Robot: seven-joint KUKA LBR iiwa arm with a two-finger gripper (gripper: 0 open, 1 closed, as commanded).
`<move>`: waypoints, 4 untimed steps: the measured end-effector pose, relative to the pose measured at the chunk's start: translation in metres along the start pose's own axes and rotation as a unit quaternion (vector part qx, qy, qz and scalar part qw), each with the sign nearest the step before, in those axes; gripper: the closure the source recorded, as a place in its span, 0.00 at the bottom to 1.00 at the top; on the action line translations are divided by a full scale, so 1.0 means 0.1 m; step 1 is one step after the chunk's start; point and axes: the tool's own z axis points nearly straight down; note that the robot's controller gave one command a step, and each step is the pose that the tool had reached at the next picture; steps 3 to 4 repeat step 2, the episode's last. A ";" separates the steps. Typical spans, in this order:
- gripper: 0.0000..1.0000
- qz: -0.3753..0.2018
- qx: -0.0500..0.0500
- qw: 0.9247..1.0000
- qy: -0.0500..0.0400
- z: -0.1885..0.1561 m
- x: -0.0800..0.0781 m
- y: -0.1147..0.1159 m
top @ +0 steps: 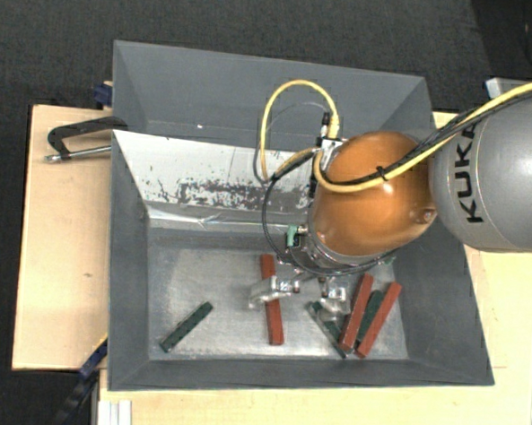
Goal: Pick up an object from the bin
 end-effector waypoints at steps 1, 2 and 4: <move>0.00 0.000 0.000 1.000 0.000 0.00 0.00 0.00; 1.00 0.062 0.000 0.998 0.000 0.76 0.12 -0.09; 1.00 0.062 0.000 0.998 0.000 0.76 0.12 -0.09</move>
Offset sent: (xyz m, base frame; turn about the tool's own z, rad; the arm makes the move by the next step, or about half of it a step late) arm 0.0066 -0.0144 -0.0768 0.1231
